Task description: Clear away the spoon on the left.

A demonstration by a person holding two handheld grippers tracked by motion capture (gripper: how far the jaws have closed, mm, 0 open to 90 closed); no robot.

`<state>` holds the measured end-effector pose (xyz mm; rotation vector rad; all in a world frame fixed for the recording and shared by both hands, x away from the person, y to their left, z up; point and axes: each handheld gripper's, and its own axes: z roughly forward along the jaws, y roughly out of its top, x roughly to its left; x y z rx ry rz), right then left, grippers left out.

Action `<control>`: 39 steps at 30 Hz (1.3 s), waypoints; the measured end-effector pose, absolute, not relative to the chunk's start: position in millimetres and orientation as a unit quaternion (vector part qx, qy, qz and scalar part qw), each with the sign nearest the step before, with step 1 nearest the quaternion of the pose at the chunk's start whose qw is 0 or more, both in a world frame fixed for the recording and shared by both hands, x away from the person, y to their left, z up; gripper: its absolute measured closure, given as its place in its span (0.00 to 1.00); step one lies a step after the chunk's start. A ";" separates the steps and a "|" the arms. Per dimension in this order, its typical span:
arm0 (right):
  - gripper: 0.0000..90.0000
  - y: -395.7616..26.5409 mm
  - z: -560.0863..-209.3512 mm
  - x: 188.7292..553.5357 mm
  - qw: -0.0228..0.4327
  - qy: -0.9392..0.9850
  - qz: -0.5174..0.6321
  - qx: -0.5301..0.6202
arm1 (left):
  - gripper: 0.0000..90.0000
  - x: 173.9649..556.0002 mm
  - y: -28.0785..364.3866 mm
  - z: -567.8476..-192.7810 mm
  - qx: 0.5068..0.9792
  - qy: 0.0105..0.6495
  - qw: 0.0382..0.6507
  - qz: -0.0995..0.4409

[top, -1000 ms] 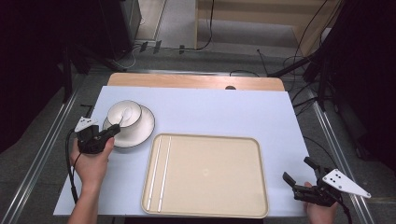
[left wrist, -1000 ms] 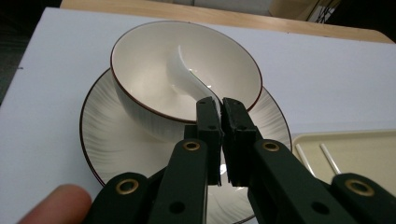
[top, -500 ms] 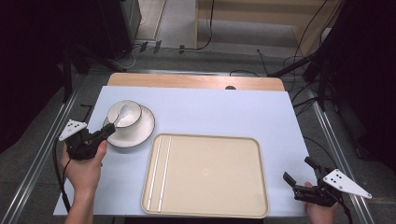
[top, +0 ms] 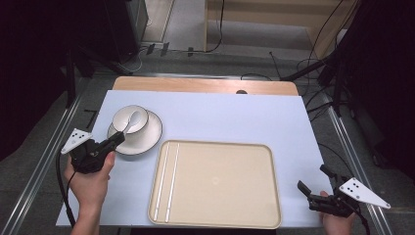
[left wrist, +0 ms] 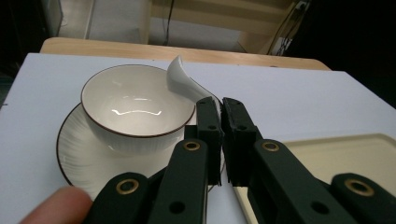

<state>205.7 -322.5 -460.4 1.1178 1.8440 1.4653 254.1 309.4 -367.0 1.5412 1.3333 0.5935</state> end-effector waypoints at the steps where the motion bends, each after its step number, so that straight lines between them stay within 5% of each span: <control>1: 0.00 -322.5 -460.4 205.7 0.264 0.682 0.542 0.414 | 0.97 253.4 308.3 -365.8 0.634 0.546 0.492 0.240; 39: 0.00 -325.0 -459.7 205.7 0.265 0.681 0.543 0.414 | 0.97 236.8 217.8 -400.0 0.695 0.492 0.496 0.171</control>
